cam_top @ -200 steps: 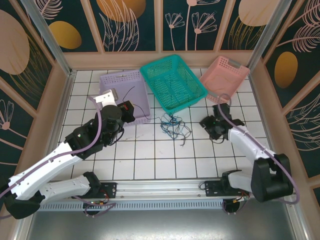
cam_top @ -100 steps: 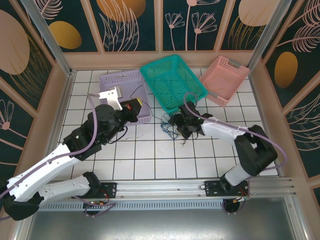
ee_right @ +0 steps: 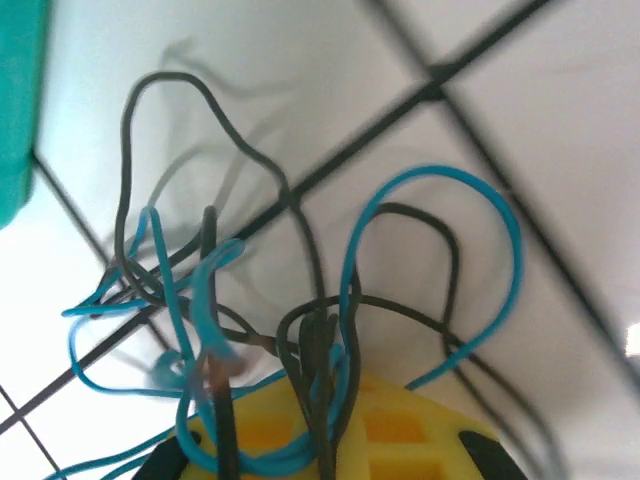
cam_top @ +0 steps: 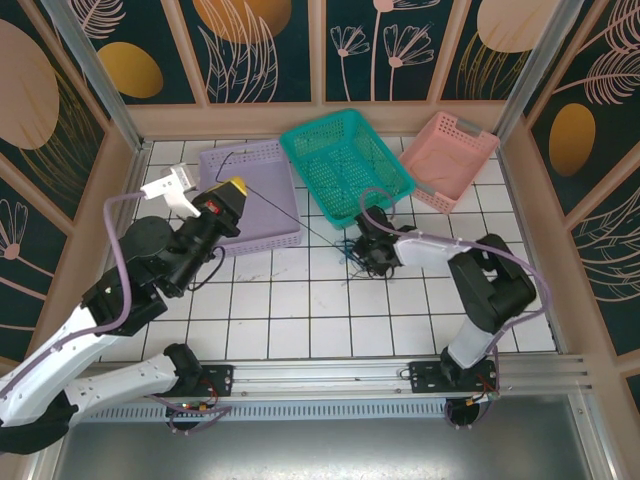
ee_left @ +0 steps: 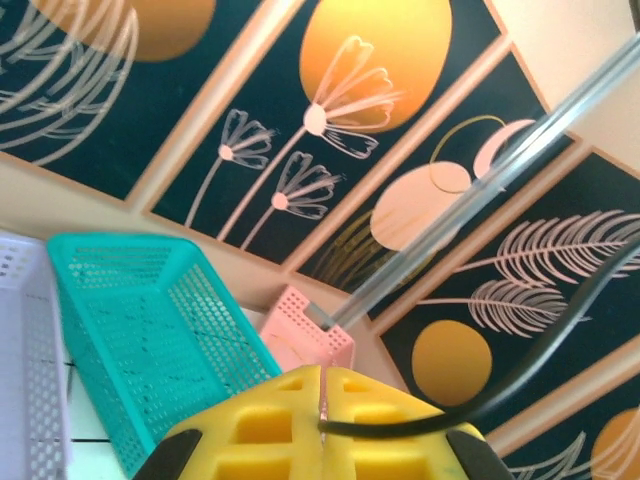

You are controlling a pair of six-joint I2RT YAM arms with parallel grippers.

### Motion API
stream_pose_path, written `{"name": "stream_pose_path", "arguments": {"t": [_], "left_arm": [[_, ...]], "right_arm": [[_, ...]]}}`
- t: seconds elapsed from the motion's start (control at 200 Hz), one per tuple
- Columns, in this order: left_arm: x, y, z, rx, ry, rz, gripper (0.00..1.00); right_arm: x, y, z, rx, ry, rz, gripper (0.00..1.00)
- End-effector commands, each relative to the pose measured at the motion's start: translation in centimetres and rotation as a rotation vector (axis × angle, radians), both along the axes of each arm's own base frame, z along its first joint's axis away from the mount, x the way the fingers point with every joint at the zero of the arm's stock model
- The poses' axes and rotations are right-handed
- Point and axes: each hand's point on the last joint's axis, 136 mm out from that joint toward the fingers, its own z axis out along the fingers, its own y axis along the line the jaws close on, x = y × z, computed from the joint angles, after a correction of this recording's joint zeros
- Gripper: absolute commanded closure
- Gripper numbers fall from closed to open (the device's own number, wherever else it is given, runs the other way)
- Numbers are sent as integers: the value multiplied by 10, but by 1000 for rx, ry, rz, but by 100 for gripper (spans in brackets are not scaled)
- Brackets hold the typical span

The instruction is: Untangle the cables

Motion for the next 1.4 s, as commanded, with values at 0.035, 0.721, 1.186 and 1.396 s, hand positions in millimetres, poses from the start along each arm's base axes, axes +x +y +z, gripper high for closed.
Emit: {"name": "stream_pose_path", "arguments": {"t": [0.035,0.721,1.186,1.396], "left_arm": [[2,46,33,-28,-50,200,100],[13,53,48,-16,-54,304,100],[5,116,74,119,-21,621,100],[10,111,71,142,-17,629,100]], "right_arm": [[-34,-93,-20,-189,94,-115,100],[-41,-156,-32,-35,214,-250,77],[-36,-204,-25,-189,207,-329,95],[-29,-202,-22,-170,203,-309,90]]}}
